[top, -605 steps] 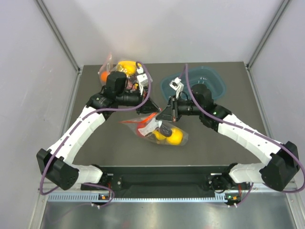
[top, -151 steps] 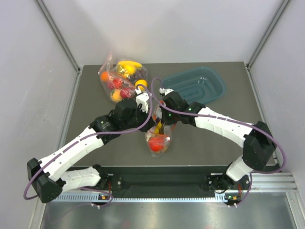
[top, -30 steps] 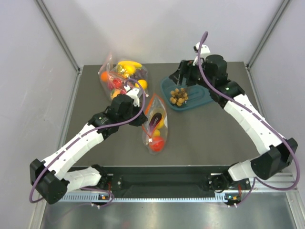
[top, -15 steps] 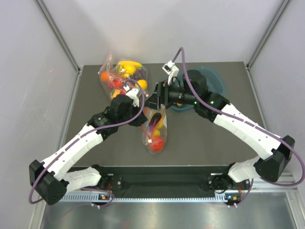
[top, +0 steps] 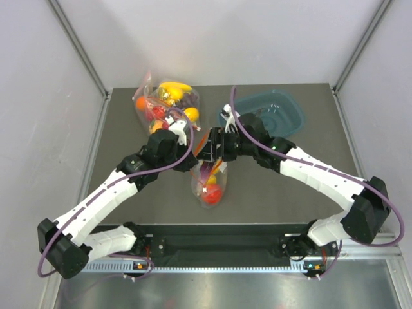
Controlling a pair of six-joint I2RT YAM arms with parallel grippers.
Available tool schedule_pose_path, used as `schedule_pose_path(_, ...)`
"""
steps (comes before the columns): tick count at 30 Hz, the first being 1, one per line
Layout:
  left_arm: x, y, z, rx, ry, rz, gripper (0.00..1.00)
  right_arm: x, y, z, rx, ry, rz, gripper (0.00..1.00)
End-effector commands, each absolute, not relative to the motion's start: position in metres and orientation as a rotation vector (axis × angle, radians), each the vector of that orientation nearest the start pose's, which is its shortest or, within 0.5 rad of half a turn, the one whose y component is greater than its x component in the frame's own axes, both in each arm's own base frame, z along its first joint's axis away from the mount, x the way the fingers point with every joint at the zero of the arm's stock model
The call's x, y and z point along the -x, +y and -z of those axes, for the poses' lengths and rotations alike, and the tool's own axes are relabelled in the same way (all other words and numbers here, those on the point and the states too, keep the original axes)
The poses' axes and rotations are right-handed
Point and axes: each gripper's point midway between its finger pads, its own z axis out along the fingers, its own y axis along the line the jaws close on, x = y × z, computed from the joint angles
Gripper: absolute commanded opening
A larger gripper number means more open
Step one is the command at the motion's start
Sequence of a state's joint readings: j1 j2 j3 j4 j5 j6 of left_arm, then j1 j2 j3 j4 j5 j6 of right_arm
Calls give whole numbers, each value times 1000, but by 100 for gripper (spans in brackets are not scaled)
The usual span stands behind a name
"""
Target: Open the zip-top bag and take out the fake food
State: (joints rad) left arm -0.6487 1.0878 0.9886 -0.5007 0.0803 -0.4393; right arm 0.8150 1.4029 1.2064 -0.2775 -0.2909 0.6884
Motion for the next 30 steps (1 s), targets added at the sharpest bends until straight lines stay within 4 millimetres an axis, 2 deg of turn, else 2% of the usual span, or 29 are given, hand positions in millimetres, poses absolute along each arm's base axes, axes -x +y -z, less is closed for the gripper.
schedule_pose_path(1,-245,-220,-217,-272,2199,687,0,-242,346,-243,211,2248,-1109,73)
schedule_pose_path(5,-242,-219,-219,-272,2190,695,0,-248,333,-209,181,2364,-945,73)
schedule_pose_path(10,-242,-220,-224,-281,2160,714,0,-256,325,-195,168,2417,-819,71)
schedule_pose_path(11,-242,-220,-226,-280,2151,716,0,-257,322,-185,161,2448,-775,70)
schedule_pose_path(14,-242,-221,-231,-291,2134,724,0,-259,323,-177,168,2477,-734,68)
schedule_pose_path(22,-242,-236,-239,-349,2096,805,0,-270,347,-178,176,2480,-699,68)
schedule_pose_path(27,-241,-241,-239,-374,2092,827,0,-264,370,-179,229,2484,-737,67)
schedule_pose_path(30,-241,-243,-236,-384,2097,832,0,-261,375,-170,250,2507,-715,67)
